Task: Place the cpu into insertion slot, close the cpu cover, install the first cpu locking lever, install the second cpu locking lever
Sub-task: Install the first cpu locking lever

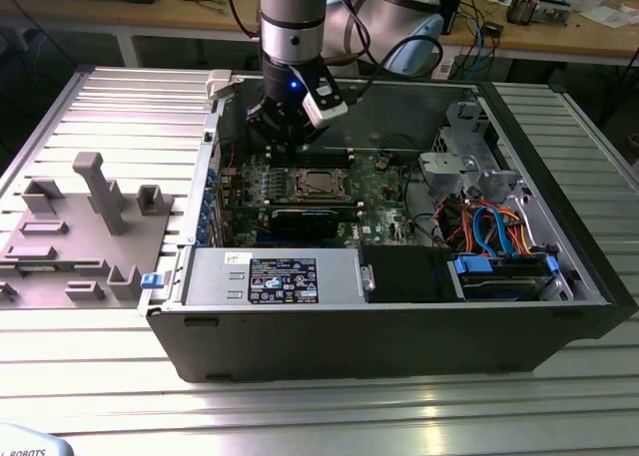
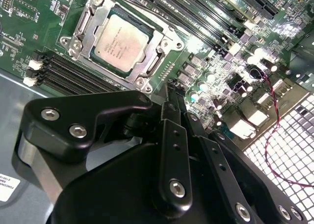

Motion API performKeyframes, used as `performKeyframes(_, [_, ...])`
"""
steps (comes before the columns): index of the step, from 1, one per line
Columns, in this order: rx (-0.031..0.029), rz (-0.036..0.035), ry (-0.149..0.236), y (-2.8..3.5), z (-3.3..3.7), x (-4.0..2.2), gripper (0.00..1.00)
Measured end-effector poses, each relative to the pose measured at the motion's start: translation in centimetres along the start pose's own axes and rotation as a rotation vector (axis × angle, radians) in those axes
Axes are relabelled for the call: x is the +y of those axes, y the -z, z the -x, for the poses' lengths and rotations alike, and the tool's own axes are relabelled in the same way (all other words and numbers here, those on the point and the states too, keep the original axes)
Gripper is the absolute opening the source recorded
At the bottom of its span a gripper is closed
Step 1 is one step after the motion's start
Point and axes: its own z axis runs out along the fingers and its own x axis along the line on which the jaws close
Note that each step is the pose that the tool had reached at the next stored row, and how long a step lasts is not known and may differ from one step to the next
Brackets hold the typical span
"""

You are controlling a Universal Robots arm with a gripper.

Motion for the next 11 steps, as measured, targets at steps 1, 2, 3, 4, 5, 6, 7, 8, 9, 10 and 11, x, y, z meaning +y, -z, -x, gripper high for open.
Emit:
performKeyframes(1, [0.0000,0.0000,0.000,0.00,-0.04,0.00,0.11])
performKeyframes(2, [0.0000,0.0000,0.000,0.00,-0.07,0.01,0.11])
performKeyframes(3, [0.0000,0.0000,0.000,0.00,-0.11,0.01,0.11])
performKeyframes(4, [0.0000,0.0000,0.000,0.00,-0.15,0.01,0.11])
performKeyframes(5, [0.0000,0.0000,0.000,0.00,-0.18,0.02,0.11])
performKeyframes(6, [-0.0001,0.0000,0.000,0.00,-0.22,0.02,0.11])
performKeyframes(7, [0.0000,0.0000,0.000,0.00,-0.27,0.03,0.11])
performKeyframes(8, [0.0000,0.0000,0.000,0.00,-0.30,0.03,0.11])
performKeyframes(9, [0.0000,0.0000,0.000,0.00,-0.33,0.03,0.11])
performKeyframes(10, [0.0000,0.0000,0.000,0.00,-0.36,0.03,0.11])
performKeyframes(11, [0.0000,0.0000,0.000,0.00,-0.39,0.04,0.11])
